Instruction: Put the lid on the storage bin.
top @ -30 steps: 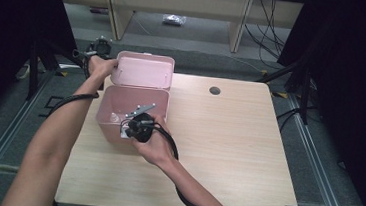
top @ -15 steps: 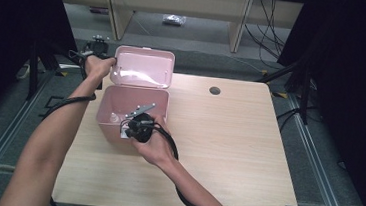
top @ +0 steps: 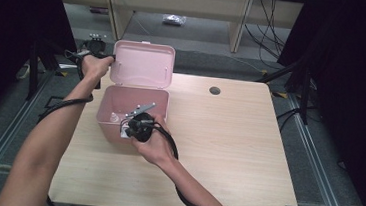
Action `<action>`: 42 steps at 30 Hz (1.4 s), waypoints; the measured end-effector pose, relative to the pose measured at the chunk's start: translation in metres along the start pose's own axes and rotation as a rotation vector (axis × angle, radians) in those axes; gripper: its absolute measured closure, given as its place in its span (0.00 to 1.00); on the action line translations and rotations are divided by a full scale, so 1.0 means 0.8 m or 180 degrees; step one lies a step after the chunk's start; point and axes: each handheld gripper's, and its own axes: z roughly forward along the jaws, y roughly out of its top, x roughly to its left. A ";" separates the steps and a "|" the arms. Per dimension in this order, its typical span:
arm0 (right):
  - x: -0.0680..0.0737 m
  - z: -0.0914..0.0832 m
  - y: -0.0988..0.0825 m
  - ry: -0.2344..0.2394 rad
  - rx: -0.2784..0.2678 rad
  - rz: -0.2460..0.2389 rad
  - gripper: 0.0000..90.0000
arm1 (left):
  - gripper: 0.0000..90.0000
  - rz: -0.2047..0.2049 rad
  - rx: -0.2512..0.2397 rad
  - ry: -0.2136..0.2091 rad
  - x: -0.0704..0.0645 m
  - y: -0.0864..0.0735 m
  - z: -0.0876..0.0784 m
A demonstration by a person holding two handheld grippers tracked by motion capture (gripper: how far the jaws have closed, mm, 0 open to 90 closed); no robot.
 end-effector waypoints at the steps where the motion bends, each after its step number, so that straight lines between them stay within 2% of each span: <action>1: -0.001 0.000 0.000 -0.0015 -0.0010 -0.0037 1.00 | 0.98 0.0004 -0.0011 -0.0006 0.000 0.000 -0.001; 4: -0.002 0.001 0.000 -0.0019 -0.0022 -0.0073 1.00 | 0.98 -0.0014 -0.0064 -0.0020 -0.001 -0.001 -0.004; 7: 0.000 0.000 0.000 0.0002 0.0002 0.0006 1.00 | 0.98 -0.0019 -0.0113 -0.0024 -0.001 -0.002 -0.007; 9: -0.002 0.001 -0.001 -0.0023 -0.0033 -0.0082 1.00 | 0.98 -0.0008 -0.0136 -0.0028 -0.002 -0.003 -0.010; 12: -0.001 0.000 0.000 -0.0008 -0.0009 -0.0014 1.00 | 0.98 -0.0009 -0.0200 -0.0036 -0.002 -0.005 -0.014; 16: -0.001 0.000 -0.001 0.0005 -0.0011 -0.0010 1.00 | 0.98 0.0021 -0.0275 -0.0043 -0.003 -0.007 -0.021; 20: -0.003 0.001 -0.001 -0.0001 -0.0045 -0.0142 1.00 | 0.98 0.0028 -0.0359 -0.0067 -0.004 -0.009 -0.028; 22: -0.002 0.001 -0.001 0.0006 -0.0036 -0.0115 1.00 | 0.98 0.0032 -0.0399 -0.0079 -0.004 -0.011 -0.032; 23: -0.001 0.000 -0.002 -0.0011 -0.0022 -0.0042 1.00 | 0.98 0.0039 -0.0414 -0.0080 -0.004 -0.012 -0.034; 28: -0.001 0.000 -0.001 -0.0012 -0.0023 -0.0048 1.00 | 0.98 0.0075 -0.0517 -0.0072 -0.006 -0.016 -0.041; 38: -0.001 0.000 0.000 -0.0006 -0.0025 0.0000 1.00 | 0.98 0.0131 -0.0610 -0.0083 -0.008 -0.022 -0.057; 42: -0.002 0.000 -0.001 -0.0014 -0.0035 -0.0027 1.00 | 0.98 0.0153 -0.0648 -0.0099 -0.009 -0.025 -0.064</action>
